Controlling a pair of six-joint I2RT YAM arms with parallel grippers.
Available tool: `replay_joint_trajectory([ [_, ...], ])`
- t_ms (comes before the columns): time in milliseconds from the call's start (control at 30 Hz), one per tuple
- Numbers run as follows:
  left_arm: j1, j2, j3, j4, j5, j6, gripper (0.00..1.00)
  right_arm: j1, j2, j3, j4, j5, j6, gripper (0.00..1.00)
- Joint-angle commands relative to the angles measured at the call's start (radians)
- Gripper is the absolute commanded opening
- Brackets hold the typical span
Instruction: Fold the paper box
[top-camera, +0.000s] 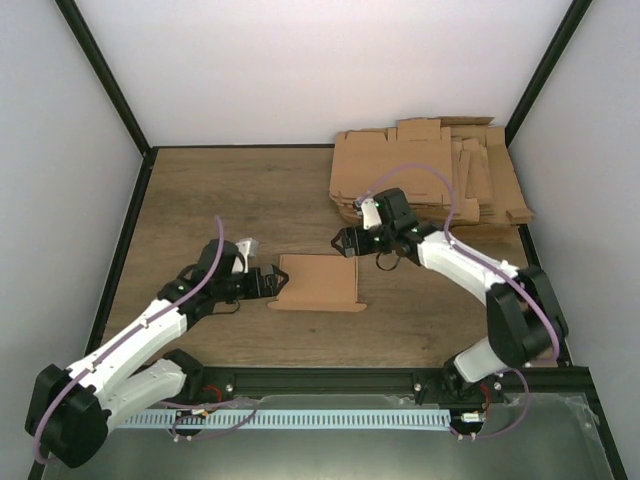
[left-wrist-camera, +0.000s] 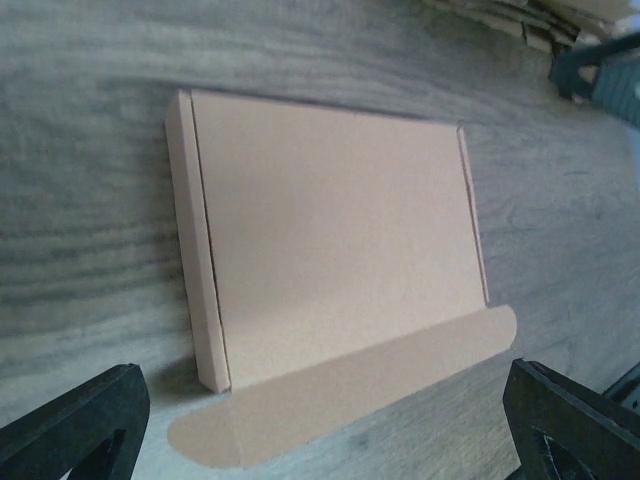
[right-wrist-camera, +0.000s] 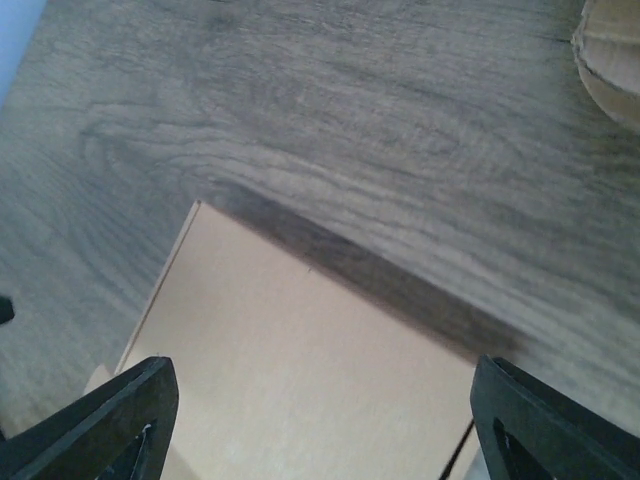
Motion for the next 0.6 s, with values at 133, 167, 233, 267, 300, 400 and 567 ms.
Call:
replay_joint_trajectory([
  [133,-0.020,-0.018,-0.073,0.081,0.055,-0.103,1.00,0.001,0.263,0.199,0.019,-0.029,-0.050,0.88],
  [167,-0.022,-0.021,-0.073,0.082,0.052,-0.105,1.00,0.001,0.290,0.213,0.022,-0.040,-0.052,0.91],
  [233,-0.024,-0.024,-0.076,0.084,0.049,-0.106,1.00,0.001,0.342,0.237,0.024,-0.067,-0.063,0.93],
  [267,-0.024,-0.026,-0.080,0.089,0.051,-0.105,1.00,0.001,0.367,0.251,0.023,-0.076,-0.066,0.93],
  [300,-0.026,-0.025,-0.083,0.096,0.057,-0.104,1.00,0.001,0.390,0.258,0.025,-0.082,-0.068,0.94],
  [400,-0.029,-0.014,-0.088,0.123,0.087,-0.105,1.00,0.001,0.435,0.263,0.040,-0.098,-0.073,0.94],
  [567,-0.032,0.036,-0.051,0.133,0.113,-0.091,1.00,0.001,0.452,0.235,0.065,-0.147,-0.069,0.92],
])
